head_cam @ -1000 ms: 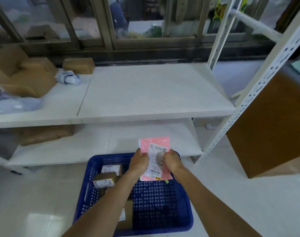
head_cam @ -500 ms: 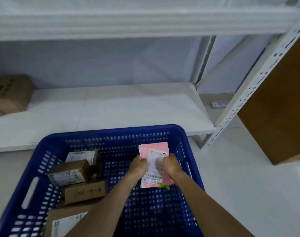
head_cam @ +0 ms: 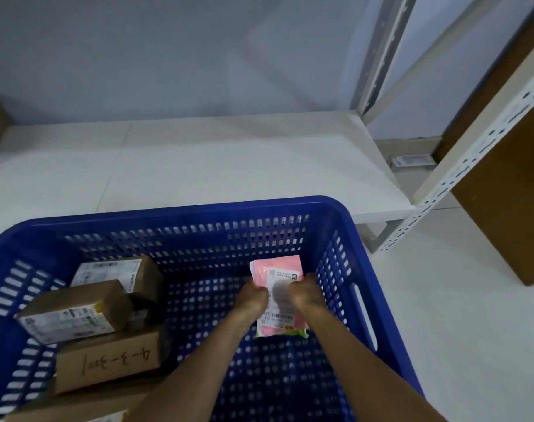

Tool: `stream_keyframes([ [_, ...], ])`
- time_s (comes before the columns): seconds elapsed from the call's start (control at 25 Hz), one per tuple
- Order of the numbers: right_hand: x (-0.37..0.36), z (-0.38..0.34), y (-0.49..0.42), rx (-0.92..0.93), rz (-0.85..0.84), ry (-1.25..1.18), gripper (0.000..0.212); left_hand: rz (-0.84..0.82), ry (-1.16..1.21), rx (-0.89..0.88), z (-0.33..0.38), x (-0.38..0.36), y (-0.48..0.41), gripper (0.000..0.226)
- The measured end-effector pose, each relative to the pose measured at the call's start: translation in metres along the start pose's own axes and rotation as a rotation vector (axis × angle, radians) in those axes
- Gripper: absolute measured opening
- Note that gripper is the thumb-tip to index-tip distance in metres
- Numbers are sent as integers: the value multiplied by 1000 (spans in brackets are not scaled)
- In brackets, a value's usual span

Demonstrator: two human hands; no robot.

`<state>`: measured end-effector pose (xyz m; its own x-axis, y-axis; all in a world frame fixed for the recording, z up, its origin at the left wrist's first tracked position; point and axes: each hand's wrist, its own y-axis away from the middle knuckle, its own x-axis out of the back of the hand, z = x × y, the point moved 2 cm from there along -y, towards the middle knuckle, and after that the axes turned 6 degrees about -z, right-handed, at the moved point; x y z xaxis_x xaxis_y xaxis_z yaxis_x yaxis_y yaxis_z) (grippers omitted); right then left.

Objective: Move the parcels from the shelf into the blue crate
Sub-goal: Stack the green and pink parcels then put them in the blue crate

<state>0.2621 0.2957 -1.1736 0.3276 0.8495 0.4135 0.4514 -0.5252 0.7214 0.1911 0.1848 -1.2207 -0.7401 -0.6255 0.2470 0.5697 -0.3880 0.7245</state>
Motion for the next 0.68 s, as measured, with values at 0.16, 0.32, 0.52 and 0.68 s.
stream_keyframes([
  [0.16,-3,10,-14,-25,43,33,58,-19,22,21,-12,-15,-28,36],
  [0.32,-4,18,-18,-37,89,64,63,-25,60,35,-15,-26,-33,40],
  [0.52,-2,16,-14,7,108,106,54,38,119,34,-11,-29,-43,43],
  [0.68,-2,15,-9,39,127,144,39,102,96,49,-20,-23,-60,46],
])
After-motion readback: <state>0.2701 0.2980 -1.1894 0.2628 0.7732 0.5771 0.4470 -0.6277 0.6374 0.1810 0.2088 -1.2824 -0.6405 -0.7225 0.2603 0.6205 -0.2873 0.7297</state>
